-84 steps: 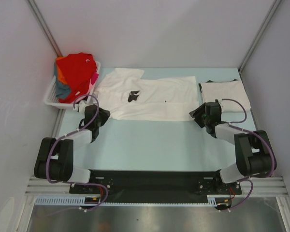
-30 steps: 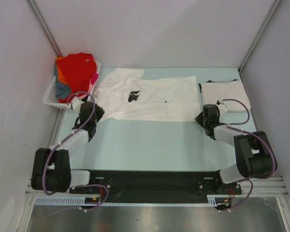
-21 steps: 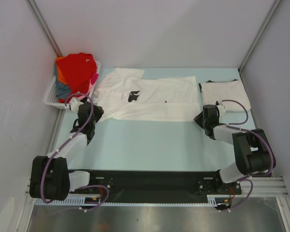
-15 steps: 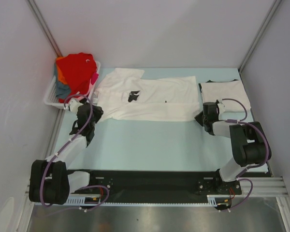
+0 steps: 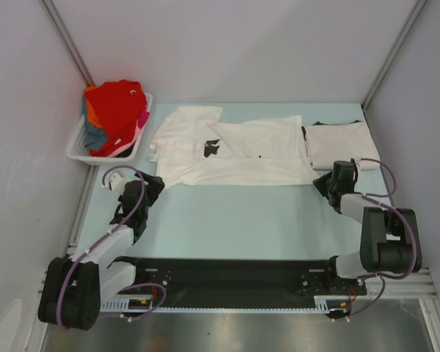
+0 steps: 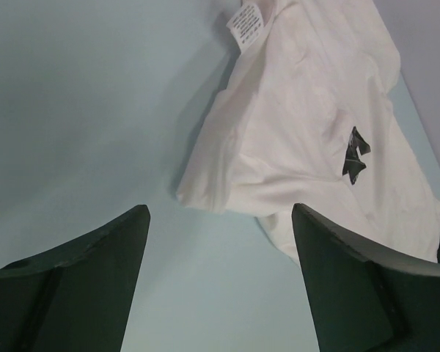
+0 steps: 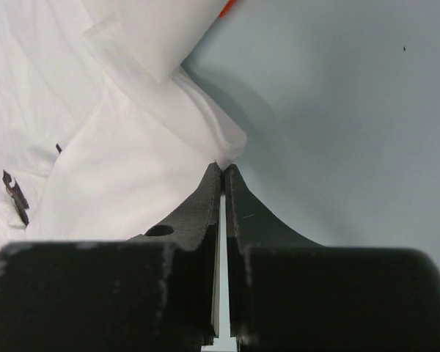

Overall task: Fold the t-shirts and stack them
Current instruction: Fold the tshirt

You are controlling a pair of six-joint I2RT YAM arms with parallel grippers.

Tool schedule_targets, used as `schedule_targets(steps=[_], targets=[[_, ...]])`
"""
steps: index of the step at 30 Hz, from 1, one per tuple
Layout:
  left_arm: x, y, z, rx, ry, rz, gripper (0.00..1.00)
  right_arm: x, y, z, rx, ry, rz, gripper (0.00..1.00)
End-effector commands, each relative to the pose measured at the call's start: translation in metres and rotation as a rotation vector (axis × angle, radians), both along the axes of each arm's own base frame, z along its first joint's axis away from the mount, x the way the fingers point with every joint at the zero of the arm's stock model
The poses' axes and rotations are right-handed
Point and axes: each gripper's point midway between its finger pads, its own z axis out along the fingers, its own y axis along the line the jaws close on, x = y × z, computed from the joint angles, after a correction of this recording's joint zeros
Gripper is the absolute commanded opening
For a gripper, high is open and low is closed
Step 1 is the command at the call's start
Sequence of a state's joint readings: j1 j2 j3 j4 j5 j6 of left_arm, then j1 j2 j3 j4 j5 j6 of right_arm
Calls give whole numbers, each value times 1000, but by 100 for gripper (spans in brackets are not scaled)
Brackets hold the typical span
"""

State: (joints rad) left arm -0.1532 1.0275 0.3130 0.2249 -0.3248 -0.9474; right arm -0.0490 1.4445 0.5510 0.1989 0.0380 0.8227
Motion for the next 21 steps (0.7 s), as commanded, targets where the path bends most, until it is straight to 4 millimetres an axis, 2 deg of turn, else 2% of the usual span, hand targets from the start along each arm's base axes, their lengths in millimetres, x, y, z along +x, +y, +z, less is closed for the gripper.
schedule_targets(steps=[1, 4, 8, 14, 15, 16, 18, 19, 21], targets=[[3, -17, 5, -115, -97, -20, 85, -10, 3, 3, -8, -17, 38, 0], [4, -30, 0, -186, -121, -49, 84, -8, 13, -2, 33, -32, 74, 0], [9, -44, 5, -221, -128, -78, 83, -10, 19, -14, 54, -16, 86, 0], [12, -60, -6, -304, -83, -63, 76, -8, 29, -8, 29, -62, 121, 0], [15, -67, -3, -317, -84, -71, 75, -6, 27, -6, 14, -67, 111, 0], [15, -69, -12, -320, -54, -60, 74, -6, 26, -3, 10, -70, 112, 0], [18, -74, -15, -371, -38, -35, 74, -7, 23, -1, -9, -66, 107, 0], [19, -76, -24, -378, -17, -28, 74, -7, 23, 3, -12, -80, 105, 0], [25, -84, -21, -414, -33, -31, 74, -8, 23, 5, -8, -91, 105, 0]])
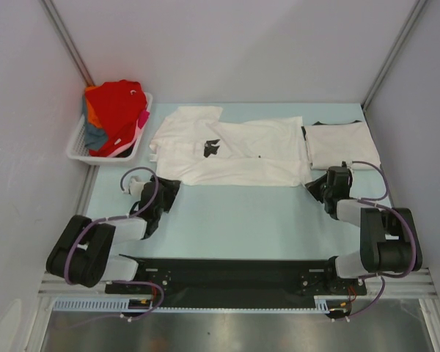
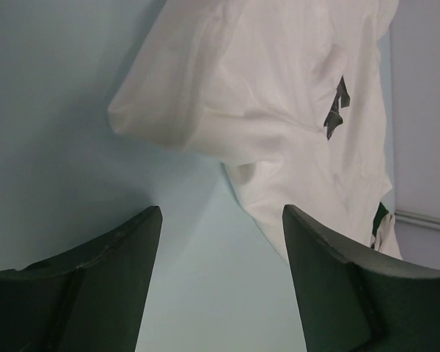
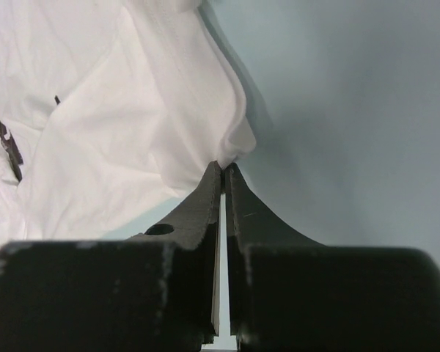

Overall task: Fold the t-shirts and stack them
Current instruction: Fold the tshirt

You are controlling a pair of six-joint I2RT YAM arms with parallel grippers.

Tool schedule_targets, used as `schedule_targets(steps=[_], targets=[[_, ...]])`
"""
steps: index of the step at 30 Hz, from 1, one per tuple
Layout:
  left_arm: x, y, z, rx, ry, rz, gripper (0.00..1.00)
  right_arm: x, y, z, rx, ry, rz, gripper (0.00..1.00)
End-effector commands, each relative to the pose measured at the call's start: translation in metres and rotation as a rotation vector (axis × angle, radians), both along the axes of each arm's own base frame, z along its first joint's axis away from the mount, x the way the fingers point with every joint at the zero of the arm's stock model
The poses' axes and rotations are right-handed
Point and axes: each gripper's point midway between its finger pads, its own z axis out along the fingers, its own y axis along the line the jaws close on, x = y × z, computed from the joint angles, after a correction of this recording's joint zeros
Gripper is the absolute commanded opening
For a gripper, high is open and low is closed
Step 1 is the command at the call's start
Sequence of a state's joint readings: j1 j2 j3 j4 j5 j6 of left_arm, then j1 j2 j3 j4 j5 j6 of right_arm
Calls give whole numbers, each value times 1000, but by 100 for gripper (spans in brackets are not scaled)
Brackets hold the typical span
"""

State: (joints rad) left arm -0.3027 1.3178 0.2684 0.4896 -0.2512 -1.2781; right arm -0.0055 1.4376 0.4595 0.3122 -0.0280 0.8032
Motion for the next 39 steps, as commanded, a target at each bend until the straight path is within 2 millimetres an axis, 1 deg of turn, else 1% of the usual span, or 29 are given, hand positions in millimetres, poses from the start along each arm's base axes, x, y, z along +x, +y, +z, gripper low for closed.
schedule_targets(steps=[1, 3, 4, 5, 6, 7, 9, 10, 11, 12, 14, 15, 17, 18, 20, 21, 22, 23, 25, 27, 28, 29, 30, 32, 34, 35, 37, 38, 39], targets=[[22, -14, 15, -109, -55, 39, 74, 6, -3, 19, -30, -71, -1, 0], [30, -16, 17, -134, -69, 57, 74, 5, -5, 19, -40, -66, -3, 0], [32, -16, 10, -133, -53, 64, 73, 4, -5, 19, -36, -66, -6, 0], [37, -17, 11, -136, -65, 72, 71, 4, -5, 19, -35, -69, -7, 0], [42, -13, 12, -137, -72, 104, 70, 5, -5, 19, -32, -72, -9, 0], [44, -11, 2, -131, -50, 120, 68, 6, -4, 22, -32, -80, -3, 0], [52, -10, 6, -148, -76, 145, 65, 6, -5, 23, -35, -83, -7, 0], [54, -9, -1, -143, -69, 155, 60, 5, -5, 23, -35, -82, -7, 0], [60, -10, 3, -159, -93, 160, 58, 4, -5, 23, -34, -83, -8, 0], [62, -9, -2, -153, -92, 167, 57, 5, -5, 24, -32, -88, -9, 0], [67, -4, 0, -149, -129, 183, 56, 4, -4, 24, -33, -85, -5, 0], [67, 5, -5, -143, -122, 206, 55, 4, -5, 26, -34, -88, -8, 0], [65, 17, -9, -147, -127, 231, 53, 1, -10, 24, -43, -83, -39, 0], [67, 28, -7, -121, -145, 239, 52, 2, -9, 26, -39, -89, -39, 0], [66, 40, -6, -106, -153, 253, 47, 1, -9, 29, -37, -97, -40, 0], [67, 51, -6, -89, -150, 266, 45, 0, -12, 29, -47, -93, -53, 0], [67, 56, -1, -91, -156, 273, 43, -1, -14, 32, -49, -101, -65, 0], [63, 65, -4, -74, -136, 275, 43, -4, -16, 29, -52, -100, -76, 0], [61, 74, 0, -40, -128, 287, 43, -4, -16, 33, -48, -115, -85, 0], [59, 88, 4, 35, -88, 309, 43, -5, -20, 36, -60, -118, -98, 0], [52, 92, -4, 75, -25, 308, 43, -7, -20, 35, -62, -118, -101, 0], [59, 101, 10, 132, -42, 321, 42, -6, -22, 38, -65, -127, -112, 0], [59, 105, 12, 161, -31, 328, 41, -6, -22, 39, -66, -130, -113, 0], [59, 114, 18, 224, -18, 327, 32, -8, -23, 38, -69, -127, -117, 0], [61, 117, 26, 229, -45, 322, 22, -8, -23, 37, -73, -127, -114, 0], [61, 121, 27, 238, -49, 321, 20, -9, -24, 37, -73, -127, -118, 0], [60, 124, 28, 240, -52, 319, 18, -9, -24, 38, -75, -129, -118, 0], [59, 129, 28, 244, -43, 333, 18, -9, -24, 38, -75, -129, -118, 0], [58, 132, 29, 249, -37, 345, 21, -9, -24, 37, -76, -127, -119, 0]])
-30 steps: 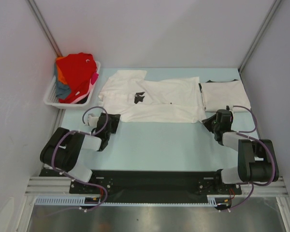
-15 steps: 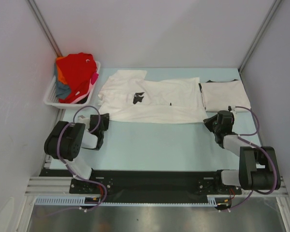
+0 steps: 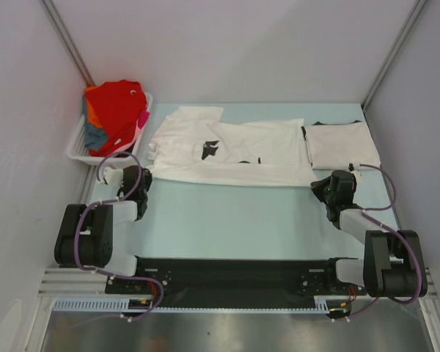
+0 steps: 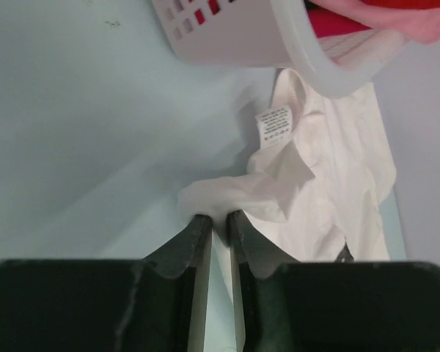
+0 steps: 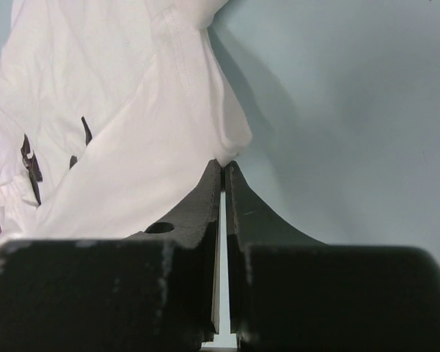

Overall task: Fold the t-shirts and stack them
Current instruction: Fold the tshirt

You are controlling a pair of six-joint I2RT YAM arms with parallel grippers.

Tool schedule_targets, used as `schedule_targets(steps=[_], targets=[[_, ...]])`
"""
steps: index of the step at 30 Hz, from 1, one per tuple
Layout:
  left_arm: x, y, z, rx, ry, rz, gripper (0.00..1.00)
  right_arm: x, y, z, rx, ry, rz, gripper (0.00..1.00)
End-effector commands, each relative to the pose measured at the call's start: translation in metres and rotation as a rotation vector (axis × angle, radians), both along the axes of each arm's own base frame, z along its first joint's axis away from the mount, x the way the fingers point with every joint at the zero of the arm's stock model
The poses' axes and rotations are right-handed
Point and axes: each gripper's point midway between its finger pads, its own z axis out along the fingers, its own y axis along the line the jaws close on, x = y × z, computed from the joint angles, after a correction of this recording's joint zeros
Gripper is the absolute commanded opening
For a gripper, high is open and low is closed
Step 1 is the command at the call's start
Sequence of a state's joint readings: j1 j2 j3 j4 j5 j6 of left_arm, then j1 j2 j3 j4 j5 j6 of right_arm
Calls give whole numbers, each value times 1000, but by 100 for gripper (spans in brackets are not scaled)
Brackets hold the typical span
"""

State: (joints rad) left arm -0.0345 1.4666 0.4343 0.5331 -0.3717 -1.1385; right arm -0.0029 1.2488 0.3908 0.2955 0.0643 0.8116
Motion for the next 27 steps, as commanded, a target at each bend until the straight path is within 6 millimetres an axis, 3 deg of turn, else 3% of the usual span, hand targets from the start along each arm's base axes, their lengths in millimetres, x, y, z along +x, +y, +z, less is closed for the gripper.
schedule_targets(steps=[1, 2, 5, 8, 9, 12, 15, 21, 27], targets=[[-6, 24, 7, 82, 40, 54, 21, 1, -9, 7, -30, -24, -43, 0], [-7, 36, 7, 82, 44, 84, 21, 1, -9, 7, -29, -24, -42, 0], [-14, 46, 3, 62, 68, 109, 22, 1, -9, 7, -28, -24, -43, 0], [-16, 51, 4, 55, 70, 107, 36, 1, -9, 7, -28, -24, -45, 0], [-16, 51, 4, 52, 71, 104, 49, 1, -10, 7, -28, -22, -46, 0], [-18, 46, 6, 48, 85, 66, 64, 1, -9, 8, -29, -24, -44, 0], [-17, 34, 9, 24, 74, 6, 72, 2, -8, 7, -24, -21, -39, 0], [-21, 7, 4, -82, 69, -99, 69, 3, -5, 3, -14, -10, -26, 0], [-37, 6, -9, -103, 96, -80, 62, 3, -5, 6, -16, -10, -25, 0]])
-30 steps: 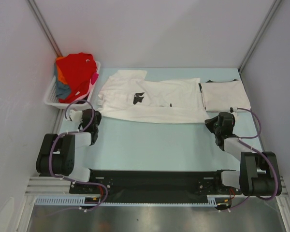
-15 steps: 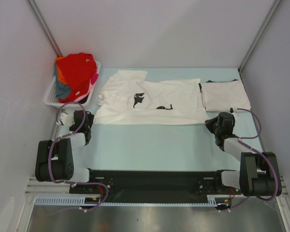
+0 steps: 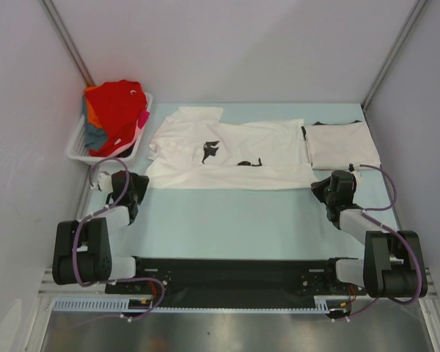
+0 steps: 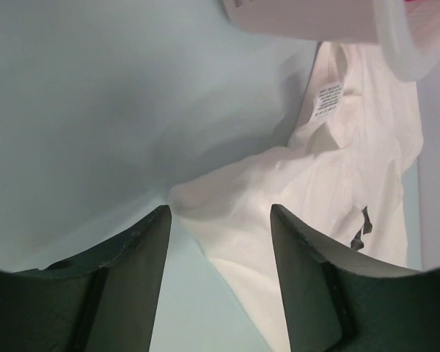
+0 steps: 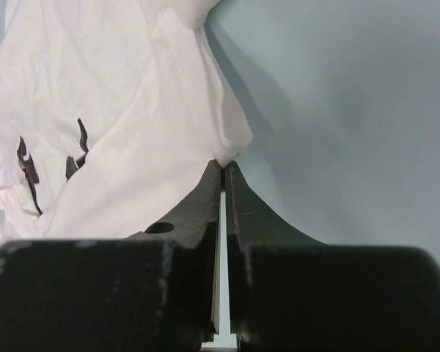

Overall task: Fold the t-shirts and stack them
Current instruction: Fold the tshirt

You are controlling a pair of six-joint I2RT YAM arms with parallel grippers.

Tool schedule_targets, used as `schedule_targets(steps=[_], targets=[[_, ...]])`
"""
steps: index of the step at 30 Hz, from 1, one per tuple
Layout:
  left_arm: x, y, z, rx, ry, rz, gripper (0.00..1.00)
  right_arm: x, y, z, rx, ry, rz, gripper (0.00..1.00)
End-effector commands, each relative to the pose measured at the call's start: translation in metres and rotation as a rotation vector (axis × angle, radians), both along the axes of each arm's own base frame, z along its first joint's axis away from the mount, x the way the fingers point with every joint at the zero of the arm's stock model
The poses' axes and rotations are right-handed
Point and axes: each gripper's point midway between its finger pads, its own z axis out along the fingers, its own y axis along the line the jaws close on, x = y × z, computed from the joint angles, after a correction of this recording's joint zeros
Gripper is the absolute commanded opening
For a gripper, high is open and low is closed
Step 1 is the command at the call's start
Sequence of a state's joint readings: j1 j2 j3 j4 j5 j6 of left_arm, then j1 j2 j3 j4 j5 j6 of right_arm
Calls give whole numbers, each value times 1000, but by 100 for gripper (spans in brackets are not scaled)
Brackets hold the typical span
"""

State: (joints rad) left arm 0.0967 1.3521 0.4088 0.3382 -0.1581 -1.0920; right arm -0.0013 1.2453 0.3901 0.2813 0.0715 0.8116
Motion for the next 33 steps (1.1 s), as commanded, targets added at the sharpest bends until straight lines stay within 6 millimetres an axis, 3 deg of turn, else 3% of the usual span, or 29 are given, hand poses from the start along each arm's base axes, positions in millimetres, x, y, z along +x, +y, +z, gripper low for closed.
schedule_targets(steps=[1, 3, 7, 11, 22, 28, 33], targets=[[-8, -2, 8, -20, -29, 7, 61, 6, -3, 9, -7, -26, -16, 0], [-16, 1, 5, -18, 2, 26, 61, 6, -2, 7, -2, -21, -12, 0], [-26, 12, 27, 30, -57, 76, 60, 8, 1, 4, 10, -10, 0, 0], [-35, 7, 34, 22, -85, 56, 58, 8, 2, 5, 14, -12, 3, 0], [-43, -17, 10, -41, -28, -20, 52, 8, 9, 7, 13, -16, 17, 0], [-32, -32, -3, -75, -20, -58, 45, 7, 8, 9, 12, -17, 13, 0], [-24, -29, -14, -64, 19, -36, 53, 7, 7, 10, 9, -20, 7, 0]])
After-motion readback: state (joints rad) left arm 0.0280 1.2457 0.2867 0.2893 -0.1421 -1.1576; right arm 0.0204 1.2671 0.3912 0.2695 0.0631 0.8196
